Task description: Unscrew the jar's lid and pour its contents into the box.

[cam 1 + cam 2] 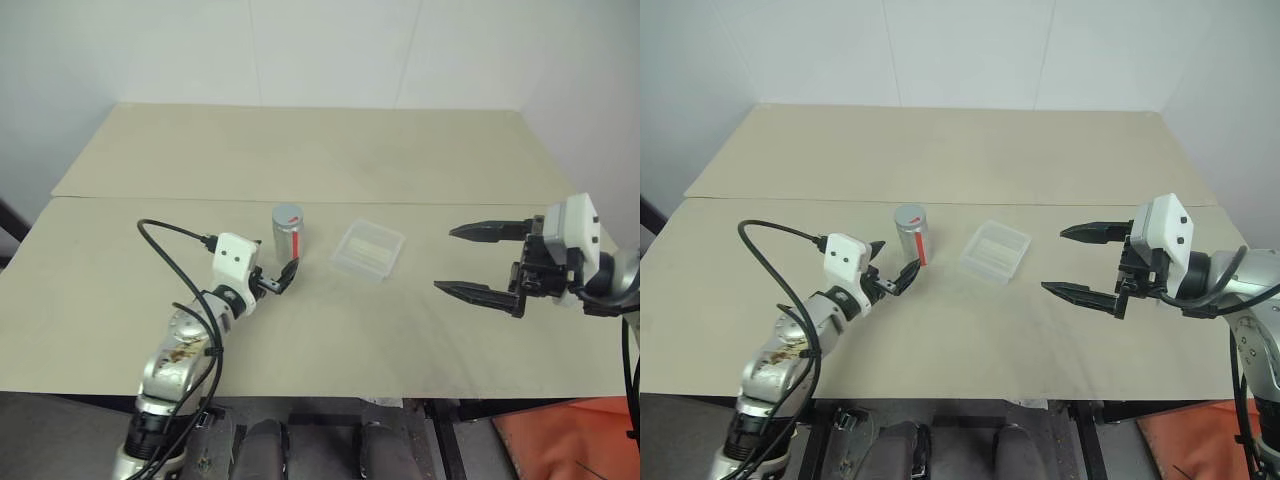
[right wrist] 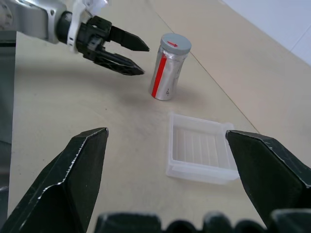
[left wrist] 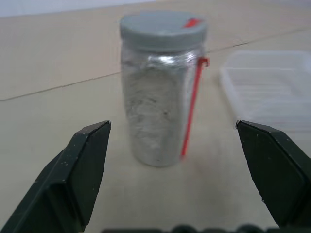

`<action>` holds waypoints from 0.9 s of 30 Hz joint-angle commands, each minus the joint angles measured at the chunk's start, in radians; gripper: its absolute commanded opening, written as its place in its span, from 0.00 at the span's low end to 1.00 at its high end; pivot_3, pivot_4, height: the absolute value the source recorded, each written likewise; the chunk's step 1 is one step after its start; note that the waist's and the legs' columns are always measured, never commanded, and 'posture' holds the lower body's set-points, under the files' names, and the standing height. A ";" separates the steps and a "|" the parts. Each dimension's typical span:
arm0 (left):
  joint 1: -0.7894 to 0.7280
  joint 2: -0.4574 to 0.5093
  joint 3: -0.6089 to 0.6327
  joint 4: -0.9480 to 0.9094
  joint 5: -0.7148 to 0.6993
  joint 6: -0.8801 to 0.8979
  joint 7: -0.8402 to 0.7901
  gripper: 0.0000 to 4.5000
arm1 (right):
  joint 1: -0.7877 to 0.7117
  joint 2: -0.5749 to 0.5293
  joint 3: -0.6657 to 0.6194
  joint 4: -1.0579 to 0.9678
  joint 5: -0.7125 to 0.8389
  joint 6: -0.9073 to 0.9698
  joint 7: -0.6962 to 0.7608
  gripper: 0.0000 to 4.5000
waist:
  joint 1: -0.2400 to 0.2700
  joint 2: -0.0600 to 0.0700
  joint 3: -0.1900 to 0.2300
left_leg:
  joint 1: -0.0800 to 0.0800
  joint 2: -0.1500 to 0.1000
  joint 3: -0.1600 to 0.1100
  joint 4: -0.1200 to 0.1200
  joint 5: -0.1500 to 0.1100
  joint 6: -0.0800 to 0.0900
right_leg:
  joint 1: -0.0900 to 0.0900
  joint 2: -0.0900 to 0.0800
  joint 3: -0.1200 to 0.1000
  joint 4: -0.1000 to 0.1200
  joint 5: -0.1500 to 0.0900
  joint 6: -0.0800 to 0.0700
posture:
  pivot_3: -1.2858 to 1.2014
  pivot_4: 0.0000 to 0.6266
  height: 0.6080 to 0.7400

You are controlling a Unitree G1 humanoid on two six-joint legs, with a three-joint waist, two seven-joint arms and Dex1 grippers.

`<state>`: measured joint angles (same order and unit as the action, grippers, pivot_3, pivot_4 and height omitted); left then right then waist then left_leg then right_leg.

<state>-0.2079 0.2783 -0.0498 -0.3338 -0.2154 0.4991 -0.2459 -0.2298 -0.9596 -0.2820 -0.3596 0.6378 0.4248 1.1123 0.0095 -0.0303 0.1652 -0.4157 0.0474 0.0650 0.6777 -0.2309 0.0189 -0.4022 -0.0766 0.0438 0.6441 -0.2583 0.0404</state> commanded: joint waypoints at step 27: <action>-0.104 -0.352 -0.100 0.189 0.304 -0.067 0.371 0.99 | 0.016 -0.012 -0.065 -0.042 0.039 0.002 -0.001 1.00 | 0.002 0.000 0.000 | 0.000 -0.002 -0.003 0.000 0.000 0.000 | 0.001 0.000 0.000 -0.001 0.000 0.000 | 0.52 0.24 1.00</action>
<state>-0.2894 -0.0623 -0.1497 -0.1381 0.0763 0.4604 0.1107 -0.2120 -0.9596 -0.3005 -0.3717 0.6514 0.4253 1.1110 0.0116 -0.0304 0.1652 -0.4160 0.0455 0.0623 0.6780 -0.2309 0.0190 -0.4012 -0.0770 0.0434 0.6435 -0.2581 0.0408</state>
